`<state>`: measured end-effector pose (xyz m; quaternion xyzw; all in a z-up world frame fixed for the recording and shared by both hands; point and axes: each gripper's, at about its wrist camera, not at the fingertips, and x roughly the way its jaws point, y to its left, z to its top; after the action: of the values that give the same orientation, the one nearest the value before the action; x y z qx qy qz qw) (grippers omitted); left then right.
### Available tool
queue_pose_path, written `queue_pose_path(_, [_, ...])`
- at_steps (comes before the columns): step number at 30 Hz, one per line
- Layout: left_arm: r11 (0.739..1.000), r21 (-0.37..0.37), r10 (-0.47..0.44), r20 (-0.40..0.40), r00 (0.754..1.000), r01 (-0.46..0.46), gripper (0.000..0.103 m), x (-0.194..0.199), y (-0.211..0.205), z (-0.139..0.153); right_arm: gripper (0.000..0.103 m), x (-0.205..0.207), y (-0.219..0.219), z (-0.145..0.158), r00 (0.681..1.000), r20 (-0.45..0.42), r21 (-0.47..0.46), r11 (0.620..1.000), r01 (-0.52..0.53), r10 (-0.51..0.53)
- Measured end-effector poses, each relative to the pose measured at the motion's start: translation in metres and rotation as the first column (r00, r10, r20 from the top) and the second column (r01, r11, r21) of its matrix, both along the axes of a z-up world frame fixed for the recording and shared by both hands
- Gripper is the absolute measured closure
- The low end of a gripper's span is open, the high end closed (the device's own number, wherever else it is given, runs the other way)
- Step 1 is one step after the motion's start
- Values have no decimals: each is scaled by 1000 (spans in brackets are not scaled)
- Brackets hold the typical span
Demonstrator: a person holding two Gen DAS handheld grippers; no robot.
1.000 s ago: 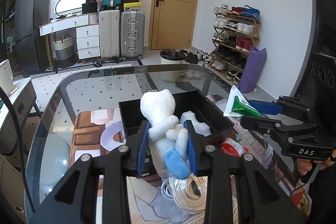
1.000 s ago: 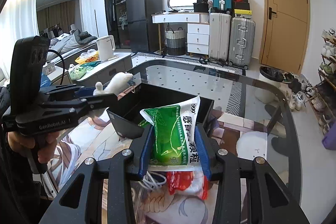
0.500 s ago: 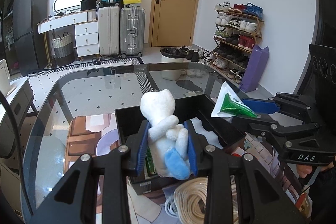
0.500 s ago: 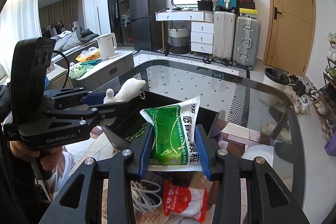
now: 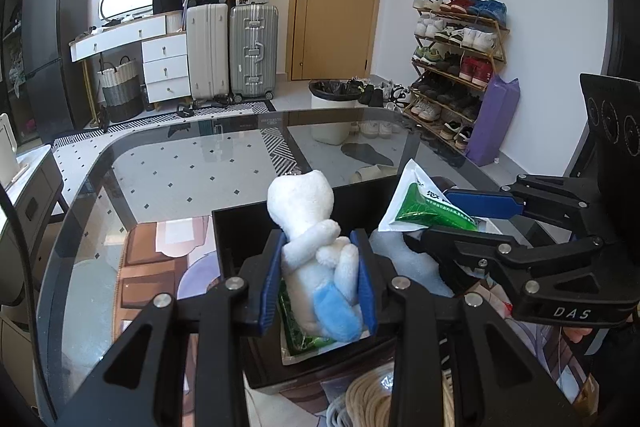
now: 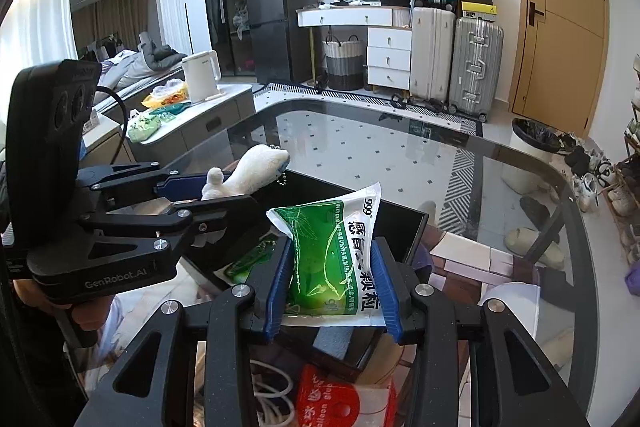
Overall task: Organize soft objects
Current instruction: 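Open the left gripper to drop the bunny into the box while the right drops the packet, then withdraw both open grippers from the black box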
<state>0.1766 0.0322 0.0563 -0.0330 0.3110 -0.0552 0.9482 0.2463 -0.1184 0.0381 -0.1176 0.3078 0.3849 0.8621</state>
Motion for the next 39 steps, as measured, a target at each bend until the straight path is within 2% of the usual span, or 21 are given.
queue_pose_path(11, [1000, 10, 1, -9, 1000, 0, 71, 7, -3, -5, 63, 8, 14, -10, 1000, 24, -41, 999, -9, 10])
queue_pose_path(13, [1000, 12, 2, -7, 1000, -2, 71, 7, -3, -4, 60, 7, 14, -10, 1000, 28, -42, 999, -11, 13])
queue_pose_path(15, [1000, 6, 1, -5, 1000, -1, 71, 5, -2, -4, 52, 6, 11, -8, 999, 32, -40, 999, -14, 15])
queue_pose_path(23, [1000, 6, -13, -3, 1000, 13, 69, 4, -2, -2, 52, 3, 0, -3, 999, 49, -46, 999, -2, 4])
queue_pose_path(25, [1000, 14, -21, -4, 1000, 21, 65, 3, -3, -2, 46, 1, -3, -2, 999, 49, -46, 999, 7, -5])
queue_pose_path(26, [1000, 14, -26, -3, 1000, 26, 62, 1, -4, -2, 38, 0, -6, -2, 999, 52, -47, 999, 15, -13])
queue_pose_path(27, [999, 10, -32, 0, 999, 32, 51, 0, -5, -1, 28, -1, -7, 0, 998, 56, -45, 999, 20, -17])
queue_pose_path(28, [999, 4, -35, 4, 999, 35, 42, -2, -5, 0, 23, -4, -10, 1, 998, 61, -37, 999, 26, -24])
queue_pose_path(29, [999, -3, -38, 4, 999, 38, 41, -4, -6, 2, 18, -4, -11, 3, 998, 64, -31, 999, 31, -29])
queue_pose_path(32, [999, -20, -35, -2, 999, 35, 32, -9, -4, 5, 13, -11, -23, 4, 997, 59, 1, 999, 47, -47])
queue_pose_path(34, [999, -28, -33, 9, 999, 34, 14, -15, -2, 6, 7, -14, -31, 3, 997, 52, 12, 998, 64, -64])
queue_pose_path(36, [999, -28, -26, 26, 999, 27, 9, -23, -1, 9, 2, -16, -41, 1, 996, 41, 28, 996, 84, -85])
queue_pose_path(39, [1000, -18, -7, 18, 1000, 8, 3, -32, 1, 10, 1, -22, -57, -3, 993, 16, 47, 992, 117, -118])
